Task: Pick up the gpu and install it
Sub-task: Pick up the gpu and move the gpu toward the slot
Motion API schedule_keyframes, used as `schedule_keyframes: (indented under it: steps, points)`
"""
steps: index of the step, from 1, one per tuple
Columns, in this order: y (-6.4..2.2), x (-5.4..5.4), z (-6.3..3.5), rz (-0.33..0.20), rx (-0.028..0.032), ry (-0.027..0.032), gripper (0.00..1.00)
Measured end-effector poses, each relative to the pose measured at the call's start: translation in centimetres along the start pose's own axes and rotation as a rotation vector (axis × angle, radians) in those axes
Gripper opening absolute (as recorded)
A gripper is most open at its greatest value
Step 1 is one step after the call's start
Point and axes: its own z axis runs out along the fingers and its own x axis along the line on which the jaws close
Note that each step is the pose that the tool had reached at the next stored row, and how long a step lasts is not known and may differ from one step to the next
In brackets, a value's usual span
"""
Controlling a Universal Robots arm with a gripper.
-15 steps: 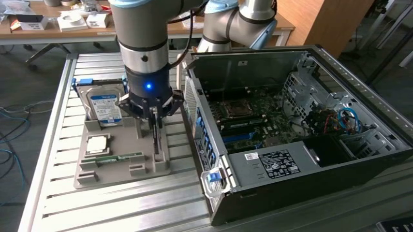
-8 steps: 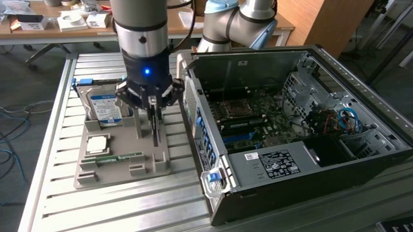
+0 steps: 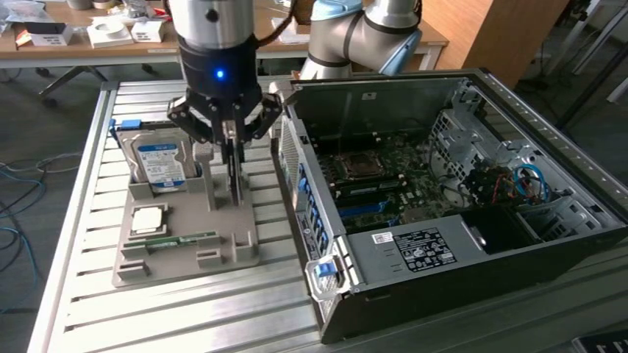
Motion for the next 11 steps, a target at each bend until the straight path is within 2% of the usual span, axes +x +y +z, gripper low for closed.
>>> schedule_keyframes:
  steps: [11]
  points:
    - [0.2,-0.1,-4.47,0.0,0.0,-0.0006,0.26]
